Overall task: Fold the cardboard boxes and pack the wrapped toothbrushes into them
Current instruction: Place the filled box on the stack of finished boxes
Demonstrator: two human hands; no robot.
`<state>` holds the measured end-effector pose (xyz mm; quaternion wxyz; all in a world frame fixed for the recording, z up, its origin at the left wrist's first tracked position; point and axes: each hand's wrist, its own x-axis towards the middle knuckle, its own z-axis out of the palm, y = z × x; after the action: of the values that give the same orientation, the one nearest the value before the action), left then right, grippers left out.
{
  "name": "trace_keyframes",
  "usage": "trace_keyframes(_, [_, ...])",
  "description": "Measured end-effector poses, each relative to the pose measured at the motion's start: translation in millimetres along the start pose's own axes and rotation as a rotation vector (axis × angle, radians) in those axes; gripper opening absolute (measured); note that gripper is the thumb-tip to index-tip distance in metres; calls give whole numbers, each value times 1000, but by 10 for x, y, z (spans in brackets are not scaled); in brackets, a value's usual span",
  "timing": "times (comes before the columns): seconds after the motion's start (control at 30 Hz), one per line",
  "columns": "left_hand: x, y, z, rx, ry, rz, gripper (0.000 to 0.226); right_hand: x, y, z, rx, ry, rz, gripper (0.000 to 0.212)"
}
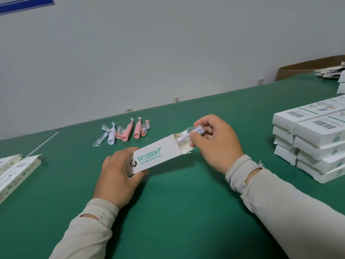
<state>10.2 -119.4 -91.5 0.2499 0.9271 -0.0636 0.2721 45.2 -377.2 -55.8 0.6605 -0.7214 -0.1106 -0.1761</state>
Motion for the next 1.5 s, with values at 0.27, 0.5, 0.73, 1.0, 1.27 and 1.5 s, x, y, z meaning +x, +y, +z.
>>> trace_keyframes(0.27, [-10, 8, 8, 16, -14, 11, 59, -26, 70, 31, -379, 87, -132, 23])
trace_keyframes(0.5, [2, -19, 21, 21, -16, 15, 59, -55, -24, 51, -490, 60, -211, 13])
trace_keyframes(0.73, [-5, -17, 18, 24, -10, 16, 58, -84, -17, 69, -261, 60, -70, 12])
trace_keyframes(1.0, [-14, 7, 10, 17, -23, 24, 57, -92, -20, 88, -359, 18, -45, 11])
trace_keyframes(1.27, [-19, 21, 17, -10, -31, 24, 56, -169, -158, 52, 4, -591, 218, 10])
trace_keyframes(1.5, [-5, 5, 16, -35, -19, 2, 56, 39, -101, -278, -327, -279, -184, 38])
